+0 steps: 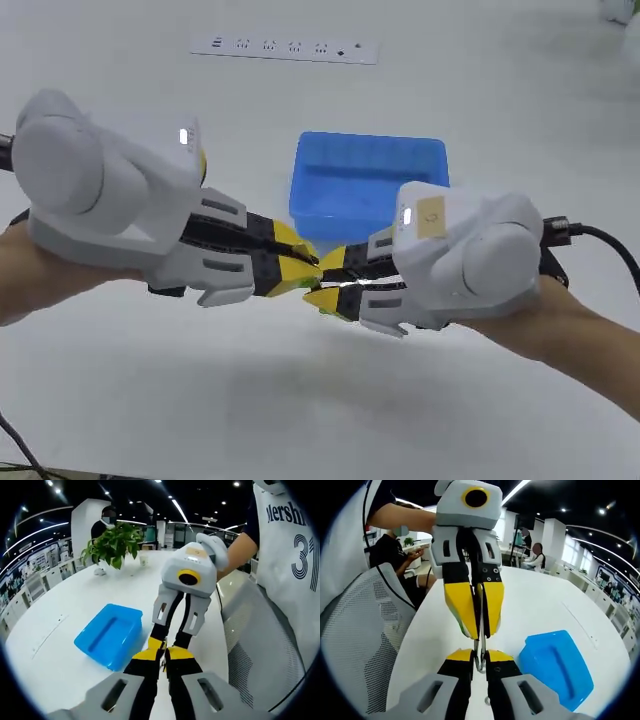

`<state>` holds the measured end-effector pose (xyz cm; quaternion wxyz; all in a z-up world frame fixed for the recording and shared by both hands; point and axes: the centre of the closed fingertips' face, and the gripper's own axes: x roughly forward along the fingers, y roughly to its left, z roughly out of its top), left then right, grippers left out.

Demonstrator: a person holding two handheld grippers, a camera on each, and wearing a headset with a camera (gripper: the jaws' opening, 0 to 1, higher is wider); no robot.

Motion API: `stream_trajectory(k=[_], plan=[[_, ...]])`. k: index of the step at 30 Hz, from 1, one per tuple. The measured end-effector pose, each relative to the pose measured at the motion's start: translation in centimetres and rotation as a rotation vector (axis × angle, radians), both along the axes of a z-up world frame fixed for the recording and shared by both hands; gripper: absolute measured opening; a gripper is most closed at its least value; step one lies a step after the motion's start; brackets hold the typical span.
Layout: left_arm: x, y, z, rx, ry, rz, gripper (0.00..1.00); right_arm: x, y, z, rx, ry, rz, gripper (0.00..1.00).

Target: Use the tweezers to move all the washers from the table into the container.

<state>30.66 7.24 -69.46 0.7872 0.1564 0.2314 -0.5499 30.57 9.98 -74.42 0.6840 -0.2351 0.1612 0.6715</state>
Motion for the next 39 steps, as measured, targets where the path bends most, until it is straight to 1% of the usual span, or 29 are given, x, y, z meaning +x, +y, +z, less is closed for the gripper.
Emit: stream_trajectory(k=[1, 3, 7, 8, 9, 10, 13, 15, 16, 19, 20, 21, 23, 26, 28, 29, 30, 31, 32, 33, 35, 38, 39], plan=[[0.2, -0.1, 0.5, -0.006, -0.014, 0.003, 0.08, 0.2, -0.1, 0.5, 0.014, 0.004, -0.016, 0.1], [0.4, -0.2, 1.2, -0.013, -0.036, 0.006, 0.08, 0.6, -0.4, 1.2, 0.027, -0.013, -0.027, 0.1], [1.1, -0.8, 2.4, -0.026, -0.067, -0.002, 0.08, 1.3, -1.0, 2.5, 0.042, -0.041, -0.048, 0.1], [1.3, -1.0, 2.7, -0.026, -0.076, -0.006, 0.08, 1.7, -1.2, 2.9, 0.044, -0.058, -0.056, 0.1], [1.6, -1.2, 3.1, -0.027, -0.087, -0.011, 0.08, 1.8, -1.3, 3.1, 0.044, -0.063, -0.059, 0.1], [1.8, -1.3, 3.3, -0.027, -0.093, -0.014, 0.08, 2.2, -1.5, 3.4, 0.044, -0.082, -0.065, 0.1], [2.5, -1.8, 4.0, -0.019, -0.12, -0.031, 0.08, 3.1, -1.8, 4.1, 0.038, -0.118, -0.074, 0.1], [3.2, -2.0, 4.4, -0.018, -0.133, -0.037, 0.08, 3.9, -2.0, 4.5, 0.038, -0.129, -0.08, 0.1], [3.6, -2.1, 4.6, -0.018, -0.14, -0.039, 0.08, 4.4, -2.1, 4.8, 0.039, -0.142, -0.085, 0.1], [4.7, -2.2, 5.2, -0.038, -0.153, -0.04, 0.08, 5.6, -2.2, 5.4, 0.052, -0.164, -0.094, 0.1], [5.1, -2.2, 5.3, -0.038, -0.158, -0.039, 0.08, 6.2, -2.3, 5.6, 0.052, -0.167, -0.102, 0.1], [5.7, -2.3, 5.5, -0.041, -0.164, -0.036, 0.08, 6.6, -2.3, 5.7, 0.052, -0.175, -0.106, 0.1], [6.4, -2.4, 5.5, -0.04, -0.175, -0.037, 0.08, 7.4, -2.4, 5.8, 0.052, -0.178, -0.114, 0.1], [7.9, -2.6, 5.2, -0.035, -0.183, -0.039, 0.08, 8.9, -2.5, 5.4, 0.044, -0.188, -0.126, 0.1], [8.8, -2.7, 4.8, -0.051, -0.172, -0.036, 0.09, 9.8, -2.5, 5.0, 0.041, -0.188, -0.127, 0.1], [9.3, -2.7, 4.4, -0.049, -0.169, -0.031, 0.09, 10.3, -2.6, 4.6, 0.035, -0.184, -0.132, 0.1], [9.5, -2.7, 4.2, -0.049, -0.166, -0.03, 0.09, 10.6, -2.6, 4.3, 0.033, -0.18, -0.134, 0.1], [9.9, -2.7, 3.7, -0.049, -0.154, -0.026, 0.09, 10.8, -2.6, 4.0, 0.029, -0.166, -0.136, 0.11], [10.2, -2.7, 3.3, -0.048, -0.149, -0.023, 0.09, 11.1, -2.6, 3.6, 0.026, -0.156, -0.14, 0.11], [10.5, -2.7, 2.9, -0.045, -0.143, -0.02, 0.09, 11.3, -2.5, 3.2, 0.019, -0.158, -0.141, 0.11], [11.1, -2.6, 1.9, -0.037, -0.127, -0.017, 0.09, 11.8, -2.4, 2.2, 0.001, -0.146, -0.143, 0.11], [12.0, -2.5, 0.5, -0.03, -0.097, -0.006, 0.09, 12.6, -2.3, 0.7, -0.013, -0.118, -0.154, 0.11], [12.2, -2.5, 0.2, -0.029, -0.092, -0.004, 0.09, 12.8, -2.3, 0.4, -0.017, -0.112, -0.157, 0.11]])
